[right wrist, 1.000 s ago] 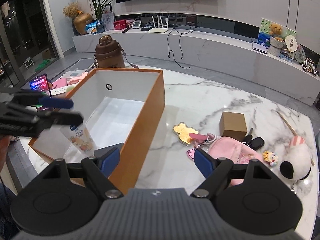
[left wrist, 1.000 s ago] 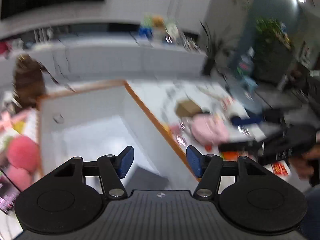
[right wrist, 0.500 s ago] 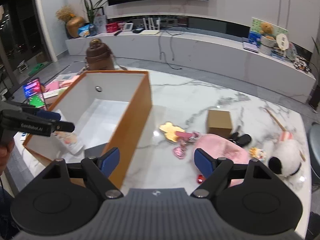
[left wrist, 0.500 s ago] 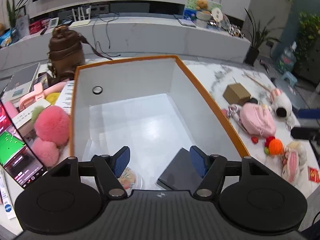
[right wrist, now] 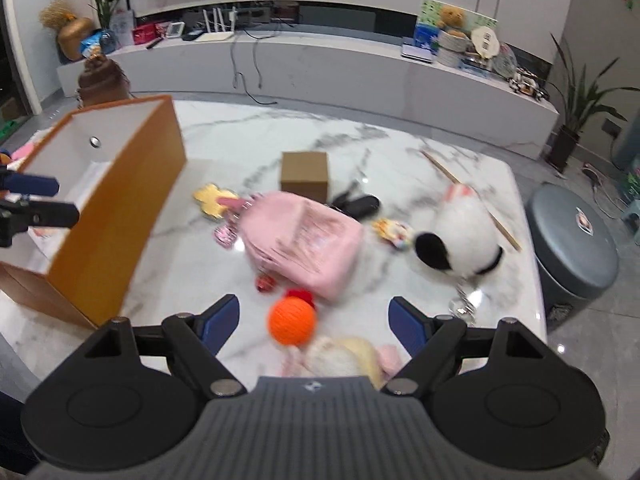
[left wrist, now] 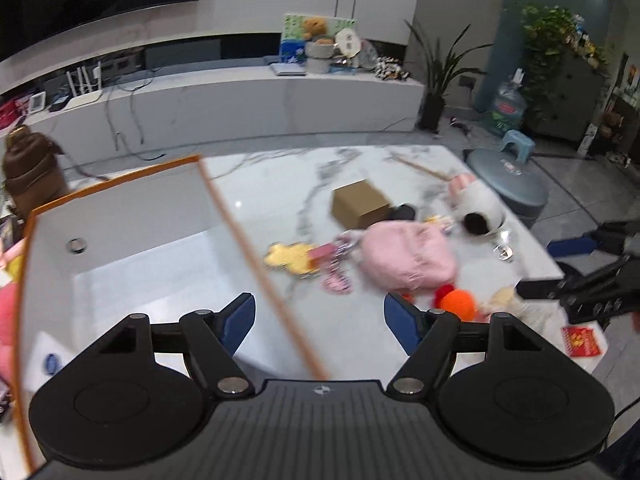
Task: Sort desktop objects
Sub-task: 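Withdraw both tools from the storage box back to the table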
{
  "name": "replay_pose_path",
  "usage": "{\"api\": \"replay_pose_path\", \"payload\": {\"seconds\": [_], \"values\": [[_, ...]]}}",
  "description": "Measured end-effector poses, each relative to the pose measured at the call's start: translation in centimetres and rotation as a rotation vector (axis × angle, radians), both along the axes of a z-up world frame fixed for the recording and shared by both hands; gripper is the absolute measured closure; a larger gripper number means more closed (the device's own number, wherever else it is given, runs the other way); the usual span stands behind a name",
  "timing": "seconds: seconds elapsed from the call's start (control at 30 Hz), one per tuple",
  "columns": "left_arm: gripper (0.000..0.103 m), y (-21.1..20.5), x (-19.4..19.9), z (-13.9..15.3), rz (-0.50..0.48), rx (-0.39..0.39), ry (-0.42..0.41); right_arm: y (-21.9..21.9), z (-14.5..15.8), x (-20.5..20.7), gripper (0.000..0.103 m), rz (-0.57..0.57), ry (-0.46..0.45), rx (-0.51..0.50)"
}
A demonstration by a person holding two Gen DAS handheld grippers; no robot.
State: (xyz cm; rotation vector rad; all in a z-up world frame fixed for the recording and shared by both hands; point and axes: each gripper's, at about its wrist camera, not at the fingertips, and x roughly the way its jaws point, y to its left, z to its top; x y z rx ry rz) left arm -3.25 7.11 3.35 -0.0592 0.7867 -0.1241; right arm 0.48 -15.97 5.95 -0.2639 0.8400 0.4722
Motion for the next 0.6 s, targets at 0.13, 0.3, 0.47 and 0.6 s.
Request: {"api": "replay_pose_path", "payload": {"seconds": [0.13,0.3,0.47,0.6], "values": [[0.019,-2.9,0.9,-0.3,-0.043,-0.019,-0.003,-1.4,-0.9,0.0,0.020,-0.013,0.006,-0.029],[0.019,-6.4,2.5,-2.2,-0.100,-0.008,0.031,-2.3,-2.6,-0.1,0.020,0.007,0.034,-0.056],[0.019,-8.0,3.6,-4.2,-0.123,-0.020,0.083,-1.6,-5.0,-0.4,0.020,0.042,0.060,-0.088],[0.019,-8.5,4.2,-5.7,-0.125,-0.002,0.114,-0.9,-6.1,-0.1,0.020,0.058,0.072,-0.076]]}}
